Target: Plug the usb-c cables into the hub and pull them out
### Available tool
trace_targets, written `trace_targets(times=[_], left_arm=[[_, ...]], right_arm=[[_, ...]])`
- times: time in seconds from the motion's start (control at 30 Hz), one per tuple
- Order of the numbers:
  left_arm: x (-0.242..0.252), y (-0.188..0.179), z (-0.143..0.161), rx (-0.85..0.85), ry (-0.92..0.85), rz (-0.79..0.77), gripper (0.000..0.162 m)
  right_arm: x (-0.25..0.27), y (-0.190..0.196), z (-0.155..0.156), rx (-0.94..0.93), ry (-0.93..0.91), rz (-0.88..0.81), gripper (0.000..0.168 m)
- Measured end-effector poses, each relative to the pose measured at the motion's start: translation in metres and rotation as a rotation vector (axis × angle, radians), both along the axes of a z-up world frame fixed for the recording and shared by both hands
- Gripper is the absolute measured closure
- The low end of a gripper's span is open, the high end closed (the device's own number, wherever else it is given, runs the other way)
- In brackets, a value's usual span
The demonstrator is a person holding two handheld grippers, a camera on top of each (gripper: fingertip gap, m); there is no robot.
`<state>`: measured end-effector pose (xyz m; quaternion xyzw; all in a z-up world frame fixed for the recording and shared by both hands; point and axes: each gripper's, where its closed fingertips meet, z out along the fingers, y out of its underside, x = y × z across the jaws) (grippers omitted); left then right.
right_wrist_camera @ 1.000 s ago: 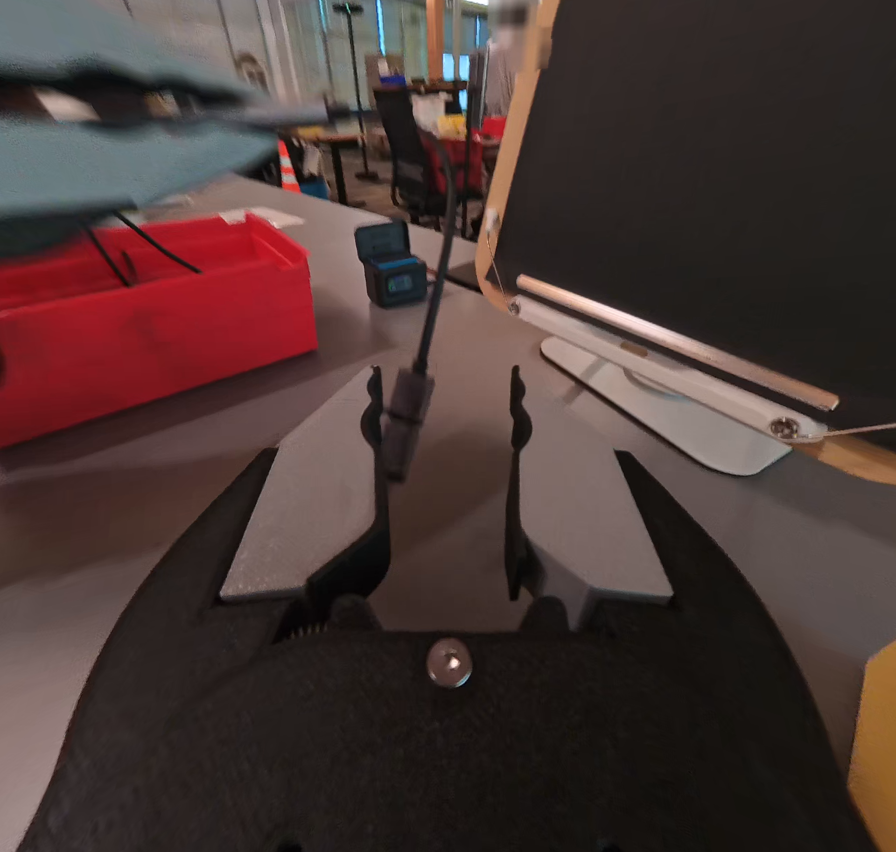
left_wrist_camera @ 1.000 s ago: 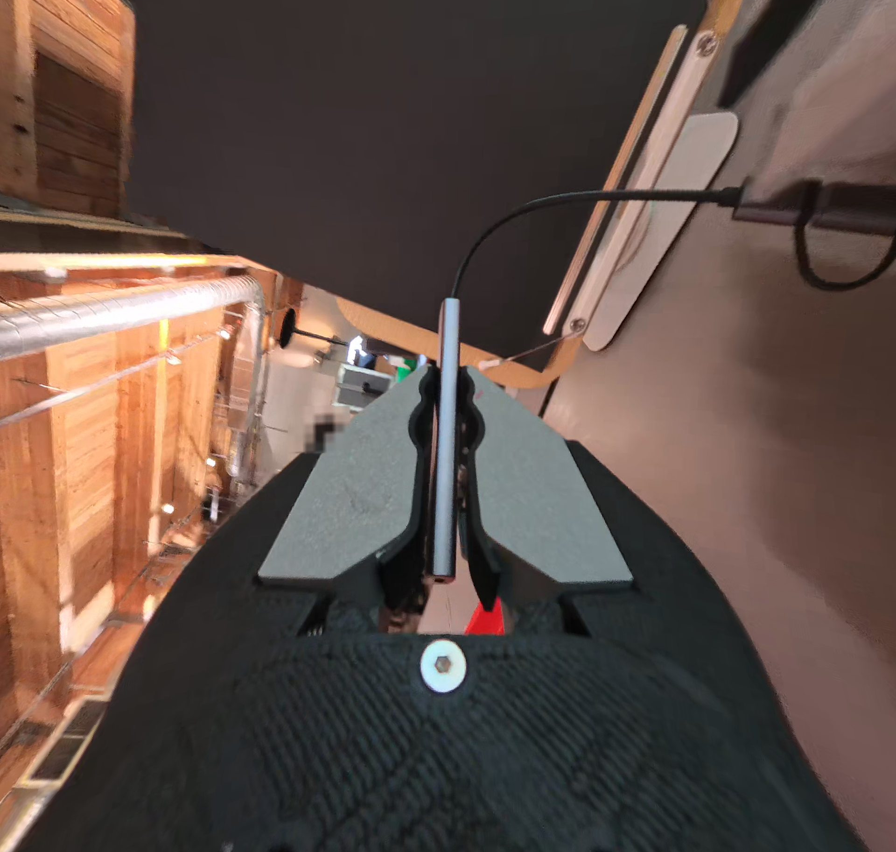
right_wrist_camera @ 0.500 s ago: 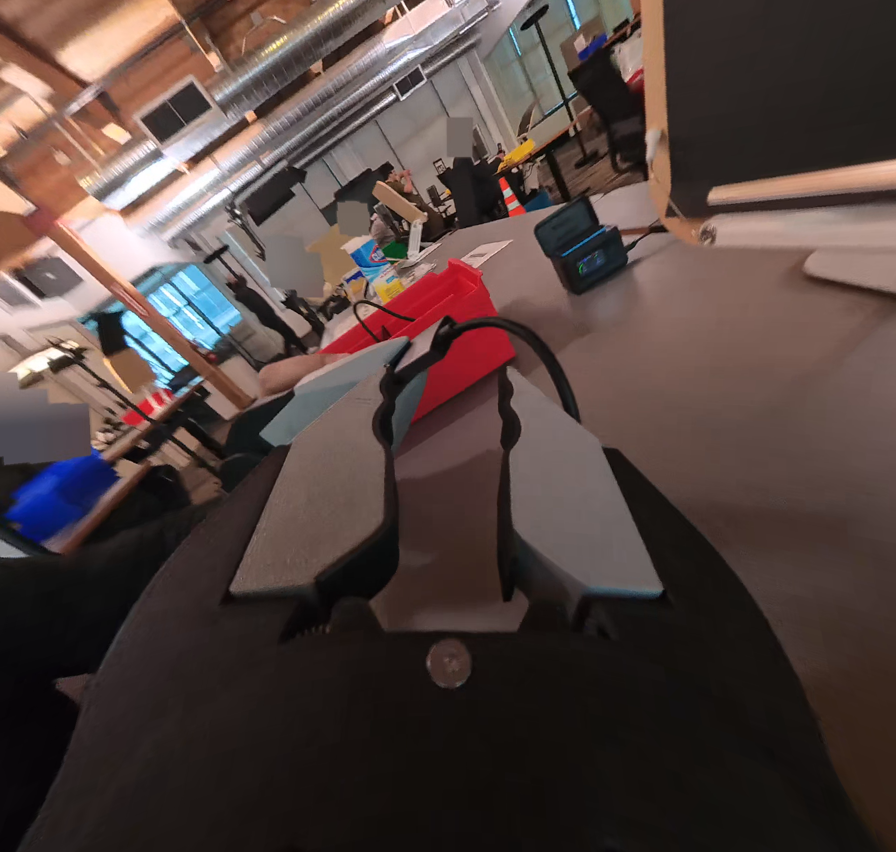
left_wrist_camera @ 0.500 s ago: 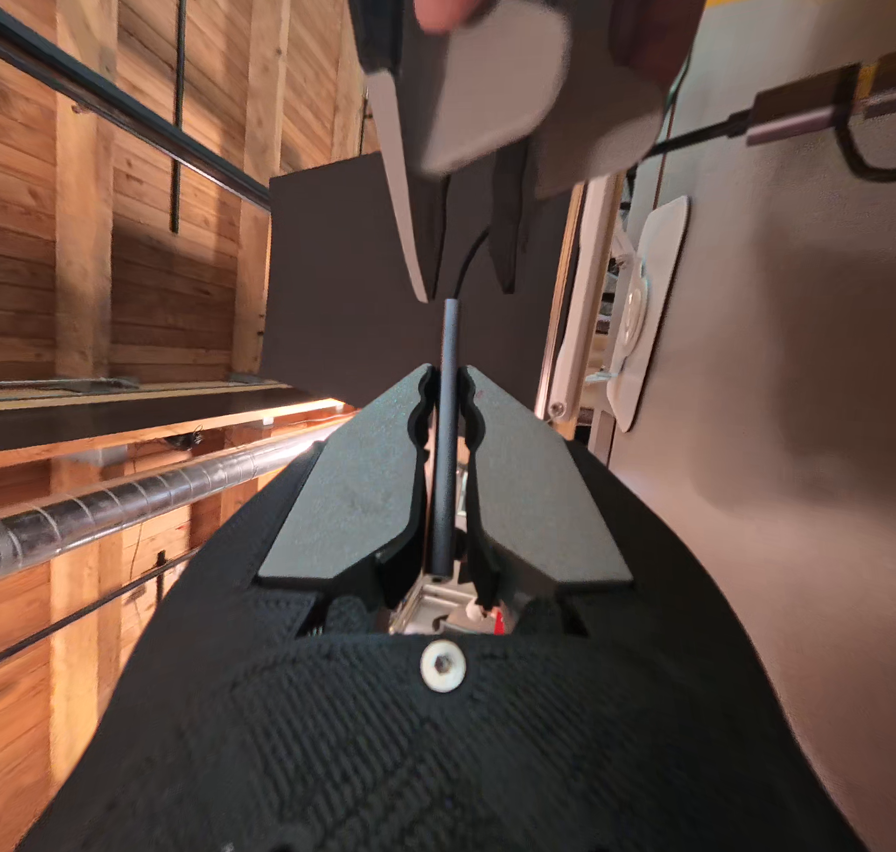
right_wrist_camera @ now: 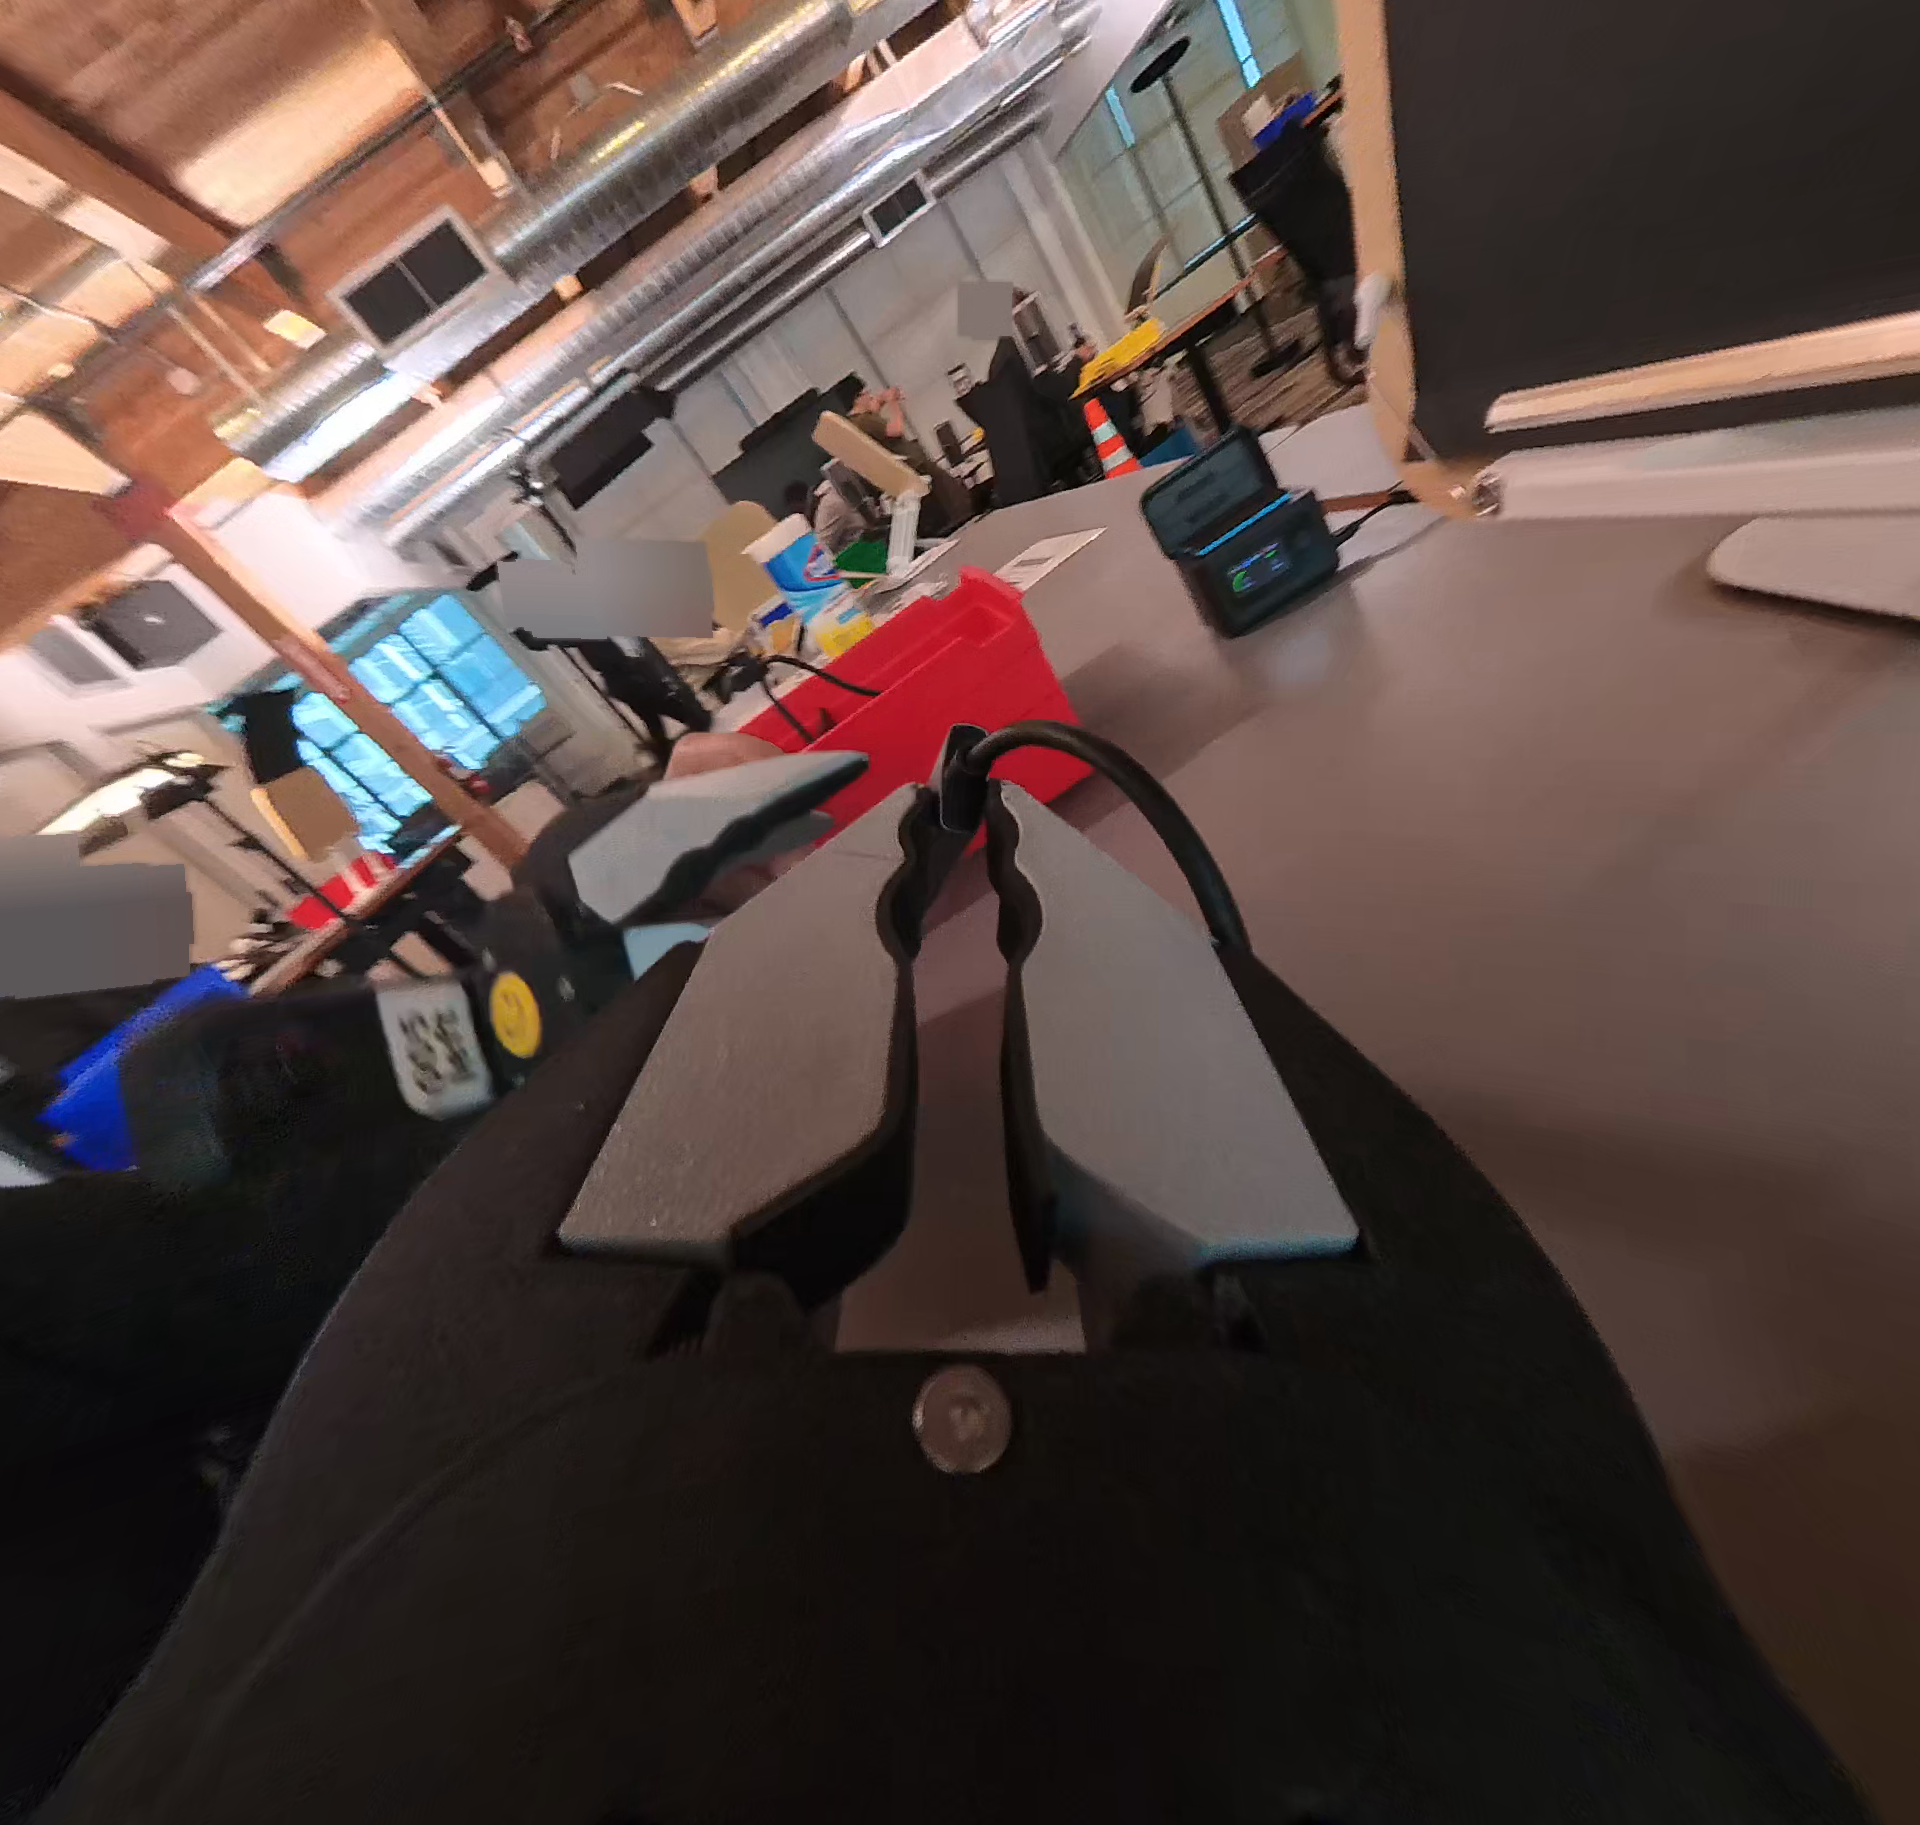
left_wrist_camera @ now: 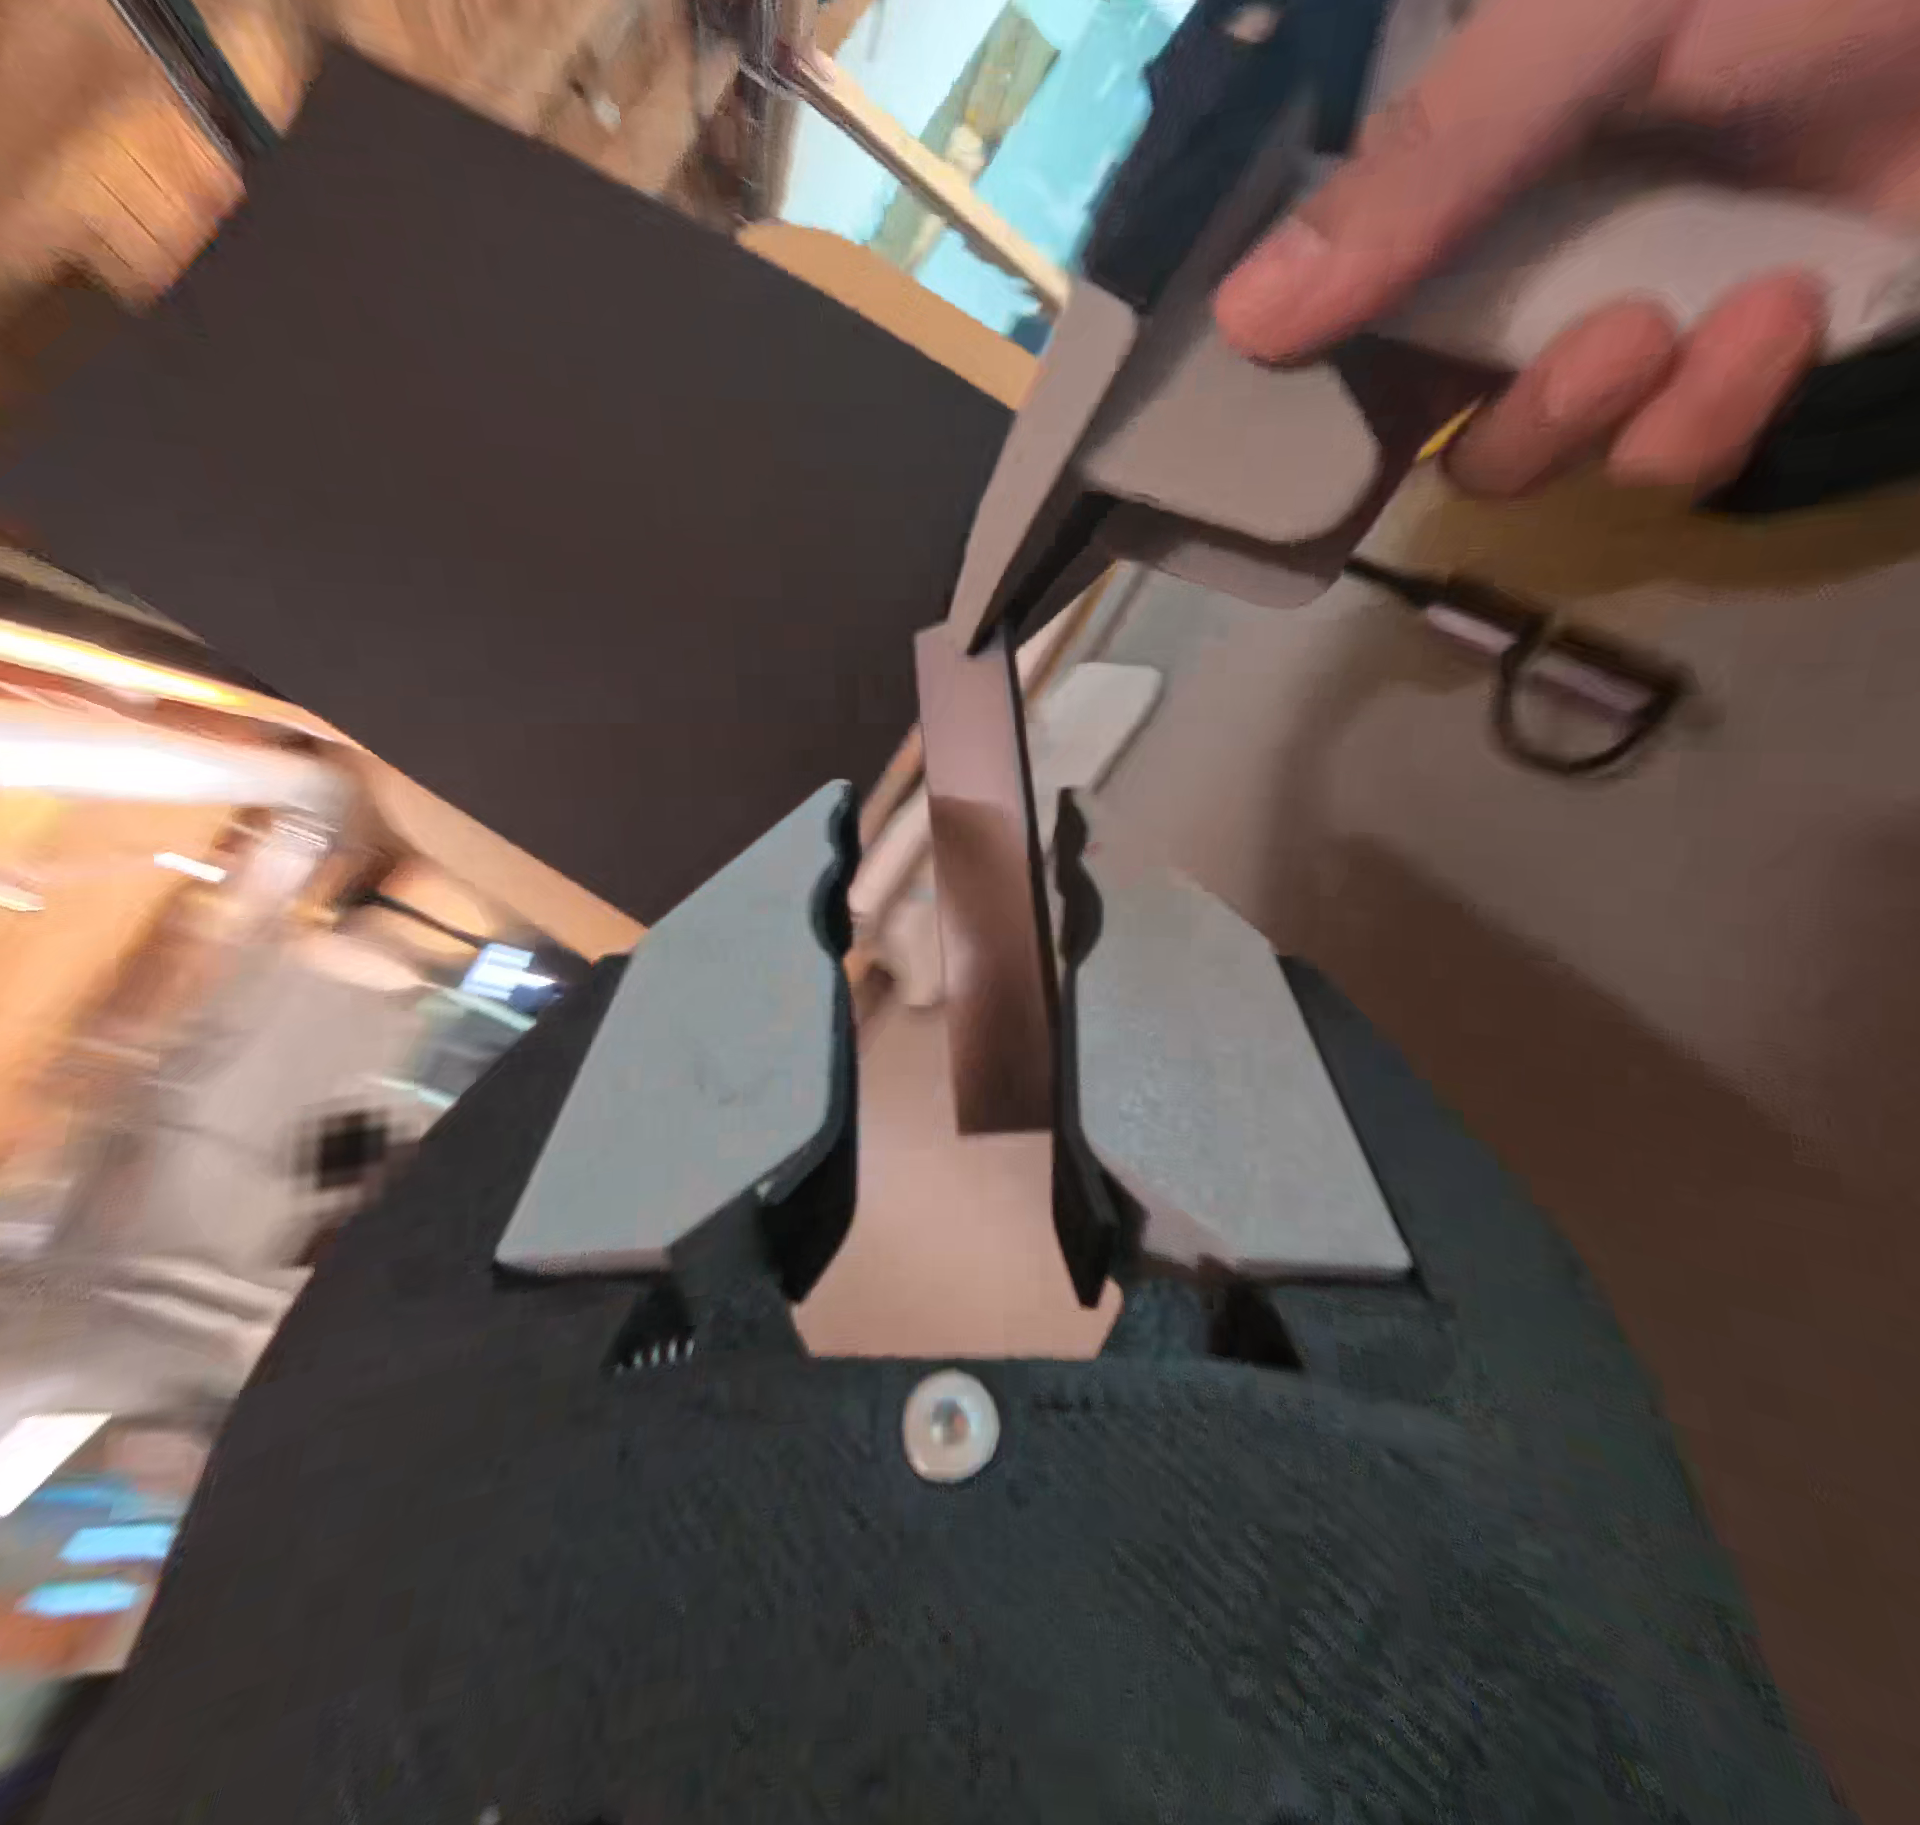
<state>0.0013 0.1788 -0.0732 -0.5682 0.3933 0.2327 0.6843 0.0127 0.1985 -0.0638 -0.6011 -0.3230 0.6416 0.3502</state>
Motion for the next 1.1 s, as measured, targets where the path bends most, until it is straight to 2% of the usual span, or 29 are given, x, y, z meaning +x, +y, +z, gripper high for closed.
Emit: trace_targets(times=[0.1, 0.17, 0.27, 0.33, 0.4, 0.43, 0.6, 0.7, 0.83, 0.9, 1.1], left_arm=[[-0.001, -0.001, -0.012, -0.301, -0.34, -0.158, 0.105], [-0.004, -0.001, -0.014, -0.417, -0.502, -0.219, 0.101], [-0.018, 0.004, -0.015, -0.456, -0.62, -0.222, 0.107], [-0.015, 0.0, -0.02, -0.514, -0.629, -0.281, 0.126], [-0.014, 0.0, -0.02, -0.517, -0.644, -0.288, 0.13], [-0.013, -0.002, -0.019, -0.511, -0.636, -0.301, 0.137], [-0.004, -0.01, -0.012, -0.471, -0.548, -0.369, 0.142], [-0.012, -0.003, -0.017, -0.382, -0.401, -0.258, 0.144], [-0.036, 0.01, -0.025, -0.199, -0.055, -0.012, 0.153], [-0.036, 0.009, -0.025, -0.122, 0.076, 0.02, 0.155], [-0.036, 0.011, -0.031, -0.153, 0.078, 0.041, 0.155]], right_arm=[[0.004, 0.003, 0.004, 0.115, -0.017, -0.05, 0.162], [0.006, 0.002, 0.01, 0.181, -0.004, -0.073, 0.163], [0.007, -0.005, 0.018, 0.227, 0.039, -0.049, 0.163], [0.007, -0.012, 0.024, 0.258, 0.067, -0.027, 0.163], [0.007, -0.019, 0.028, 0.297, 0.088, 0.001, 0.163], [0.007, -0.022, 0.03, 0.317, 0.099, 0.008, 0.163], [0.012, -0.022, 0.036, 0.314, 0.134, 0.025, 0.163], [0.01, -0.019, 0.029, 0.334, 0.091, 0.008, 0.162], [0.004, -0.023, 0.022, 0.341, 0.055, 0.02, 0.15], [0.001, -0.023, 0.019, 0.335, 0.04, 0.009, 0.148], [-0.001, -0.016, 0.011, 0.28, 0.005, -0.005, 0.149]])
